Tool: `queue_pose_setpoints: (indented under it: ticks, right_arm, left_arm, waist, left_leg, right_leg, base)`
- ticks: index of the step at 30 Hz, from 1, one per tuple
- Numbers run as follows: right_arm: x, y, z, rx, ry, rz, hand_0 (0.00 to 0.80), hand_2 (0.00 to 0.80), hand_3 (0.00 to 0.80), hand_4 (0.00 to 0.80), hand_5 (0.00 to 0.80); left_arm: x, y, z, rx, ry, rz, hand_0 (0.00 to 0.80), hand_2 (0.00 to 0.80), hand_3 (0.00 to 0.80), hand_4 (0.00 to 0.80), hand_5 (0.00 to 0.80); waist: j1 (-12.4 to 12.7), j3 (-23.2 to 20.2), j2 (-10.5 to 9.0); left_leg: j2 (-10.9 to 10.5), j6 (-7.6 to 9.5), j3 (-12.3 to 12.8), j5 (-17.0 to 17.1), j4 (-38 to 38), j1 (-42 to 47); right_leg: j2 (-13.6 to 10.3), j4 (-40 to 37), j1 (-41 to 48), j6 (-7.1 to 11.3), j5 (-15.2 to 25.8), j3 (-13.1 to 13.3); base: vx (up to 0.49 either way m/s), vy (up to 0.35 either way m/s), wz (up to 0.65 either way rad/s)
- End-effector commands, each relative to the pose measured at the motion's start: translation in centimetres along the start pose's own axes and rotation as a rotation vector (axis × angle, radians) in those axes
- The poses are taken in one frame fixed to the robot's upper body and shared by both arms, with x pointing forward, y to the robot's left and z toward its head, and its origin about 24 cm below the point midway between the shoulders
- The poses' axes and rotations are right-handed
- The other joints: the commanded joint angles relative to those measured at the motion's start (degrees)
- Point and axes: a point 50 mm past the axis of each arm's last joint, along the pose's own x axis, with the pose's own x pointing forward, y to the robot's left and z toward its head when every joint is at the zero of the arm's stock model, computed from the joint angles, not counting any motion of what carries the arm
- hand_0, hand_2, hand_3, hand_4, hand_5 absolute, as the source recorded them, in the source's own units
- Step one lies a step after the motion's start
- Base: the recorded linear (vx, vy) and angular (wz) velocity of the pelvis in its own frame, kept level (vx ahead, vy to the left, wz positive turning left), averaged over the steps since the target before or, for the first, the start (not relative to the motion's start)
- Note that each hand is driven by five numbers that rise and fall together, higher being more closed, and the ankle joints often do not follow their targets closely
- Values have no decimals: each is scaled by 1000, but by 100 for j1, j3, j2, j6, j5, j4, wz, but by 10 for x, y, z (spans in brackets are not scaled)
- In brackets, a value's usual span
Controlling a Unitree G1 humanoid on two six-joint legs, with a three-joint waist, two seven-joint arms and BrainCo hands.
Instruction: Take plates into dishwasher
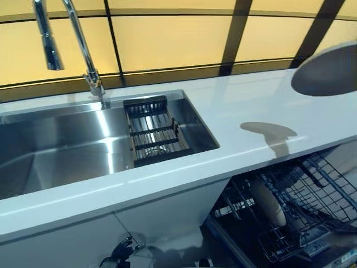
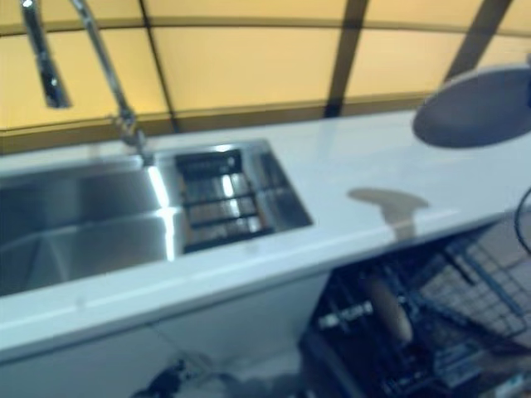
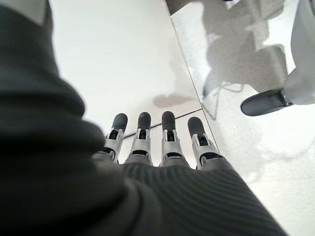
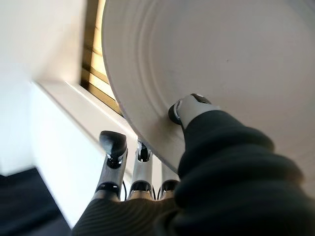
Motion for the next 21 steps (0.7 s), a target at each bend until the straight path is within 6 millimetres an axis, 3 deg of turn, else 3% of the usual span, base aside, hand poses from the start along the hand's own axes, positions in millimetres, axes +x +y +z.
queue_pose_setpoints:
  ticks: [1,11,21]
  right_arm:
    - [0,-28,-14,84,60,-129,800,800,800,800,800]
    - [-30,8,-29,162,107,15,800,800,800,800,800]
    - [-52,49,-32,290,223,238,800,800,800,800,800]
  left_arm:
    - [5,15,18,57,-48,25,0,0,0,0,0]
    - [5,9,18,40,-53,28,0,0,0,0,0]
    - [5,9,17,29,-48,40,0,0,0,0,0]
  waist:
    - [44,48,-274]
    - [-295,86,-236]
    - [-372,139,-236]
  left_leg:
    - [-289,367,-146,-542,23,345]
    - [-227,368,142,-564,23,454]
    - [-207,359,225,-541,23,444]
  right_leg:
    - [342,20,-4,87,93,-44]
    - [423,20,-55,59,125,198]
    - [462,20,-113,31,166,254]
  base:
    - [0,-8,-10]
    - [-4,-5,-17]
    - [2,-4,-5]
